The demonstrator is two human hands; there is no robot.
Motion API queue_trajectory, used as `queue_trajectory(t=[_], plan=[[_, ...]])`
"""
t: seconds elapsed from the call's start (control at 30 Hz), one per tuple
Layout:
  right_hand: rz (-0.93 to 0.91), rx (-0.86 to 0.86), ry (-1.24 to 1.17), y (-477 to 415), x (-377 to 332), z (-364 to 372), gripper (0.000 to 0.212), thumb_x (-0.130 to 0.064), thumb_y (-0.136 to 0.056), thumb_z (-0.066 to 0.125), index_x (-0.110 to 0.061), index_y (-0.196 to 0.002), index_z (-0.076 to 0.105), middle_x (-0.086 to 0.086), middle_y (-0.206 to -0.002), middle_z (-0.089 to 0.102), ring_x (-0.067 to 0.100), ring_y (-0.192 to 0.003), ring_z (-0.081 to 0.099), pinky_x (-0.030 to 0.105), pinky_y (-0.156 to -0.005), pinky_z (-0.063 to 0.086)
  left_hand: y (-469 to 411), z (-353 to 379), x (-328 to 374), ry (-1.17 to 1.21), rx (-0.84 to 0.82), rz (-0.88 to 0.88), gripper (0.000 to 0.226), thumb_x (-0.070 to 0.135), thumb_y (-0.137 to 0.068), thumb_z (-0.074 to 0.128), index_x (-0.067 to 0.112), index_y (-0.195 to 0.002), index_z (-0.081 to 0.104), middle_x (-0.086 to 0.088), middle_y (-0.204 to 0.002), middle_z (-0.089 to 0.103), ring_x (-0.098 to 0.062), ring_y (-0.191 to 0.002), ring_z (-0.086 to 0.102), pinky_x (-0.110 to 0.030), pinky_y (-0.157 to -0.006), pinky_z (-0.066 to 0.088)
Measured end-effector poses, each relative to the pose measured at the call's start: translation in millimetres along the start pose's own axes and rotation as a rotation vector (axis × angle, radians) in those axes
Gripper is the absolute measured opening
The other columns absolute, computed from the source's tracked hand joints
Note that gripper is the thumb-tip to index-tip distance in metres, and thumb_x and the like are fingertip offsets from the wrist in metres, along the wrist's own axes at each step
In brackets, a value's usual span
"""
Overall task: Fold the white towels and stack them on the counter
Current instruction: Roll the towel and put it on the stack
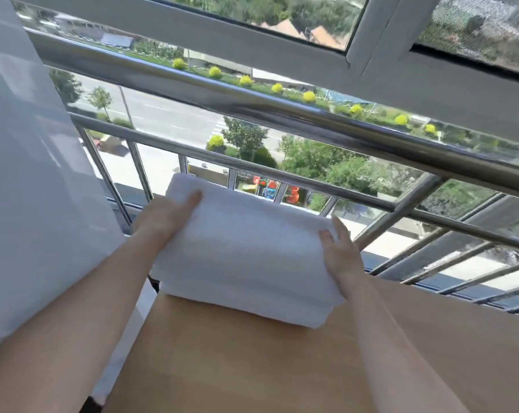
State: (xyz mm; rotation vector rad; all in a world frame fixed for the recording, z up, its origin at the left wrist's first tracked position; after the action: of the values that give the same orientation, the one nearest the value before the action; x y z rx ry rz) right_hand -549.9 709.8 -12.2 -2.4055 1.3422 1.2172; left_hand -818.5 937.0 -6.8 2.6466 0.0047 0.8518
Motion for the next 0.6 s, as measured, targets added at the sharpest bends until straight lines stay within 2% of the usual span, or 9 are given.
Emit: queue_trajectory(t=[0.07,0.17,0.23,0.3,0.37,0.43,0.5,0.53,0.6], plan=[[0.02,0.003,-0.037,-4.5,1.8,2.8,0.055,-0.05,-0.1,0.039,-0.044,-0.153,0.026,-0.008,-0.162,0.026,0.025,-0.148,0.024,0.046,-0.12,0.021,-7.5,1.5,5.1,-0.05,-0.031,0.022,0.106,0.092,-0.076,0.031,0.008,-0.136,0.053,-0.017,-0.136,0.057,-0.036,-0.121,0.056,-0.04,-0.085,0.041],[0.034,0.022,-0.029,-5.7,-1.8,5.0,0.054,-0.052,-0.099,0.038,-0.045,-0.152,0.026,-0.009,-0.162,0.026,0.024,-0.148,0.024,0.046,-0.119,0.022,-17.2,0.8,6.7,-0.069,-0.091,0.04,0.106,0.091,-0.078,0.031,0.007,-0.137,0.053,-0.018,-0.136,0.056,-0.037,-0.12,0.056,-0.044,-0.096,0.047],[0.026,0.035,-0.02,-1.5,-2.0,7.2,0.054,-0.051,-0.099,0.036,-0.046,-0.152,0.025,-0.01,-0.163,0.024,0.021,-0.149,0.022,0.045,-0.12,0.02,-20.4,1.8,2.6,-0.082,-0.112,0.032,0.108,0.094,-0.075,0.031,0.007,-0.136,0.053,-0.017,-0.133,0.058,-0.036,-0.118,0.057,-0.045,-0.094,0.048],[0.039,0.044,-0.015,3.0,-3.7,7.7,0.054,-0.05,-0.1,0.035,-0.046,-0.153,0.025,-0.009,-0.163,0.023,0.02,-0.15,0.019,0.044,-0.119,0.019,-20.5,3.8,0.0,-0.079,-0.086,0.03,0.11,0.095,-0.073,0.034,0.006,-0.136,0.049,-0.017,-0.131,0.059,-0.037,-0.117,0.057,-0.045,-0.092,0.048],[0.098,0.05,0.114,7.3,-7.9,6.2,0.054,-0.054,-0.099,0.03,-0.049,-0.152,0.021,-0.004,-0.164,0.02,0.025,-0.149,0.018,0.047,-0.118,0.018,-16.0,5.0,1.3,-0.073,0.005,0.063,0.103,0.088,-0.077,0.041,0.006,-0.139,0.041,-0.018,-0.133,0.058,-0.039,-0.12,0.056,-0.046,-0.091,0.045],[0.144,0.1,0.408,10.1,-19.3,1.7,0.055,-0.059,-0.096,0.023,-0.053,-0.15,0.02,0.003,-0.163,0.017,0.033,-0.146,0.02,0.054,-0.114,0.018,-6.2,4.9,5.6,-0.102,0.149,0.233,0.092,0.073,-0.085,0.05,0.01,-0.148,0.031,-0.018,-0.142,0.052,-0.04,-0.128,0.05,-0.048,-0.097,0.042],[0.031,0.17,0.639,12.8,-35.7,0.9,0.057,-0.06,-0.093,0.02,-0.052,-0.149,0.021,0.004,-0.163,0.015,0.035,-0.146,0.016,0.057,-0.112,0.017,6.8,7.2,14.0,-0.22,0.275,0.484,0.082,0.061,-0.09,0.051,0.017,-0.155,0.027,-0.017,-0.156,0.037,-0.038,-0.141,0.035,-0.048,-0.112,0.03],[-0.065,0.162,0.678,14.7,-44.2,6.1,0.059,-0.062,-0.092,0.018,-0.05,-0.15,0.018,0.002,-0.164,0.012,0.033,-0.149,0.01,0.058,-0.114,0.013,13.2,10.8,18.9,-0.292,0.282,0.583,0.075,0.06,-0.092,0.049,0.023,-0.154,0.03,-0.015,-0.161,0.027,-0.037,-0.147,0.024,-0.048,-0.117,0.022],[-0.216,0.051,0.695,20.6,-56.5,26.2,0.064,-0.069,-0.09,0.012,-0.051,-0.152,0.01,-0.006,-0.166,0.005,0.03,-0.152,-0.001,0.058,-0.117,0.002,24.1,23.6,28.4,-0.437,0.168,0.741,0.063,0.063,-0.095,0.035,0.035,-0.151,0.035,-0.007,-0.166,0.016,-0.031,-0.153,0.008,-0.046,-0.121,0.006]])
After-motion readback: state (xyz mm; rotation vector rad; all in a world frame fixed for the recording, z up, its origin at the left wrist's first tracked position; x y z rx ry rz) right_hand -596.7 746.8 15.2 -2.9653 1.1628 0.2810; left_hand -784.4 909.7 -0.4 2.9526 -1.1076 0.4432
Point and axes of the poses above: each hand's wrist, its own y-axis away from the middle knuckle, its own z-axis out of the palm, x = y × z, the point moved 1 cm from there along -y, towards the middle knuckle
